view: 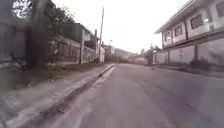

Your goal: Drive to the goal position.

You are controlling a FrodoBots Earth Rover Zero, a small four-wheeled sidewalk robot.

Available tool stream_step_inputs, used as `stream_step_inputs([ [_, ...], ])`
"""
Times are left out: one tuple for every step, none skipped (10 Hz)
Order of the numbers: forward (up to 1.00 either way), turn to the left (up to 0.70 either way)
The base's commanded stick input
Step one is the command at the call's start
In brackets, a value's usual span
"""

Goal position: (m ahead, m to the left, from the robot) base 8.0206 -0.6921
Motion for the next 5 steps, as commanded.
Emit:
stream_step_inputs([
  [1.0, -0.4],
  [1.0, -0.4],
  [1.0, -0.34],
  [1.0, 0.0],
  [1.0, 0.0],
])
